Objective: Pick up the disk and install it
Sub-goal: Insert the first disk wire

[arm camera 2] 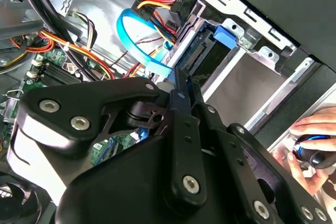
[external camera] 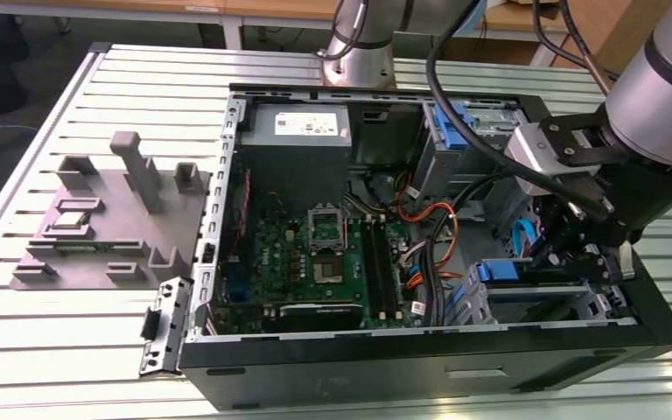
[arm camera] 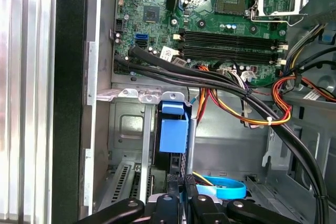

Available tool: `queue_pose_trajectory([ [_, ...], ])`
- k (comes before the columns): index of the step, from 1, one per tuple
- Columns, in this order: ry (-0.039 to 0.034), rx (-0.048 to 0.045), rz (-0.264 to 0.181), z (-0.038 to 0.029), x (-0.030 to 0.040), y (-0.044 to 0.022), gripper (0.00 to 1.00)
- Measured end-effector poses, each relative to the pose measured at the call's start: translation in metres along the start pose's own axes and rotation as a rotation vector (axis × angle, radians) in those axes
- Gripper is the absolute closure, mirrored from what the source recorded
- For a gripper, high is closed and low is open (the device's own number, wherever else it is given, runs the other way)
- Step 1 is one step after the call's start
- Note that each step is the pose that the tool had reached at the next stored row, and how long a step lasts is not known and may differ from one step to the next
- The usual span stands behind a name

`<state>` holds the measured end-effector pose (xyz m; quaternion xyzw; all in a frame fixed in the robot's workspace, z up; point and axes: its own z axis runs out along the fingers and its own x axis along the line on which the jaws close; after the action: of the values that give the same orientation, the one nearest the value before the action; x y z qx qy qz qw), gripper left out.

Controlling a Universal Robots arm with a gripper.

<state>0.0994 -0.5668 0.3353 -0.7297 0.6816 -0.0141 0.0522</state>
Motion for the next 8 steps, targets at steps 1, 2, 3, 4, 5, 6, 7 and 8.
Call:
queue_pose_trajectory([
  [1,-0.0001,0.0000,0.000,0.0002,0.0000,0.0001,0.84],
  [2,-0.0005,0.0001,0.000,0.0006,0.0000,0.0002,0.84],
  [3,-0.0005,0.0001,0.000,0.0010,0.0000,0.0003,0.84],
  [4,-0.0003,0.0001,0.000,0.0013,0.0000,0.0003,0.84],
  [5,-0.0002,0.0001,0.000,0.0014,0.0001,0.0003,0.84],
  [6,-0.0001,0.0001,0.000,0.0014,0.0001,0.0003,0.84],
  [7,-0.0002,0.0001,0.000,0.0014,0.0001,0.0004,0.84],
  [8,-0.0004,0.0001,0.000,0.0018,0.0001,0.0004,0.84],
])
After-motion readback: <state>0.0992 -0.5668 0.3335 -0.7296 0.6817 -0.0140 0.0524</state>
